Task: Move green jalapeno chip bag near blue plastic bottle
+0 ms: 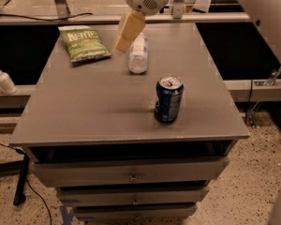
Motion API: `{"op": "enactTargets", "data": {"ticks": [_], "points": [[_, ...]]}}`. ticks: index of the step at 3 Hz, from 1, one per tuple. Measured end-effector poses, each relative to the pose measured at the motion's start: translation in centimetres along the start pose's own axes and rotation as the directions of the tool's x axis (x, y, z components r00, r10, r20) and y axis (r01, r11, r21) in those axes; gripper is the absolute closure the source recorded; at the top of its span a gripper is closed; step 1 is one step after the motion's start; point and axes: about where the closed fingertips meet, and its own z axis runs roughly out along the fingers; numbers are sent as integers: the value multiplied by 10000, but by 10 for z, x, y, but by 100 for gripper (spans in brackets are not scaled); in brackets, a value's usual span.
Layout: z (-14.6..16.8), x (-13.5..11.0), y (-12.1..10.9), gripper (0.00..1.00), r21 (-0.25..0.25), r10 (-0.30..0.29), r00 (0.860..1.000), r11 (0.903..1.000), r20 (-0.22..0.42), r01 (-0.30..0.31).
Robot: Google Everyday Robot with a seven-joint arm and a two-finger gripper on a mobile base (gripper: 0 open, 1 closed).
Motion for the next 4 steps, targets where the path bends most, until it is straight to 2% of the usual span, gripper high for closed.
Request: {"op": "enactTargets", "data": {"ticks": [2,4], "points": [[97,-9,-76,0,480,-564,9927,9975,1066,515],[107,-7,-78,0,449,-497,9908,9980,1261,444]]}}
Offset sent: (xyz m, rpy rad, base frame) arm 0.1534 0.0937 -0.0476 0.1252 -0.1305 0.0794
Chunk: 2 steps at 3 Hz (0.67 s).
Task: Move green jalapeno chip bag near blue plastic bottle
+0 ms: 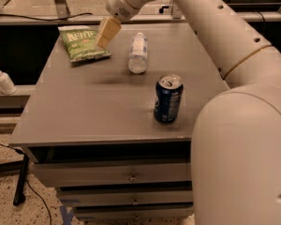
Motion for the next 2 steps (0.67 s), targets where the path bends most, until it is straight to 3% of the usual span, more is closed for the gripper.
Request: {"op": "enactTargets", "data": {"ticks": [2], "points": [[59,22,-38,0,441,378,9975,9982,594,-405]]}}
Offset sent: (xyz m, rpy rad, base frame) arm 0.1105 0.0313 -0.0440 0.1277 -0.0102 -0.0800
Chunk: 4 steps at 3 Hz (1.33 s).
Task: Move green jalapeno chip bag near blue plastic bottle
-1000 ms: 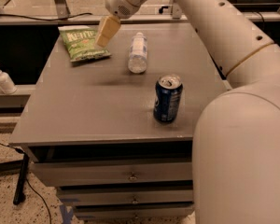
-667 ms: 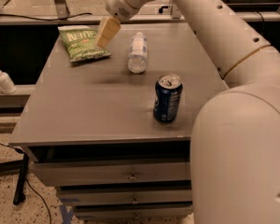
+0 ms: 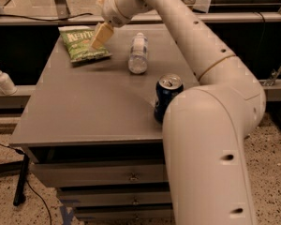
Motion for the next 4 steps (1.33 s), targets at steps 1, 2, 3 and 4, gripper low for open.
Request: {"op": "enactTargets", "data": {"ticks": [1,2,3,4], "points": [[19,17,-3,0,-146,405,9985,9991,-357,-410],[19,31,6,0,-574,710,9922,9954,-1020,-771],[21,41,22,0,-1195,919,9858,9868,-1408,-1091],[30,44,35,15,-1740,1004,9853,9769,-1386,-1240]]}}
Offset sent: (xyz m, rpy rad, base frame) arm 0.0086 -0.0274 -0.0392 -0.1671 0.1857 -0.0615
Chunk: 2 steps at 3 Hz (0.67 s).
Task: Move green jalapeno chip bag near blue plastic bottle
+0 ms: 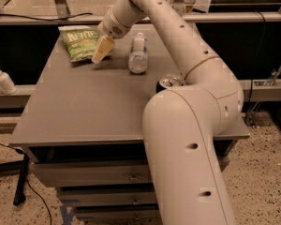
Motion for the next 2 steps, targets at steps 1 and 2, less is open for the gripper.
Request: {"op": "enactTargets", "data": {"ticks": [1,2], "points": [[15,1,8,39,-405,195,9997,9990,176,-188],[19,2,8,62,-485,301,9994,9984,190,-291]]}}
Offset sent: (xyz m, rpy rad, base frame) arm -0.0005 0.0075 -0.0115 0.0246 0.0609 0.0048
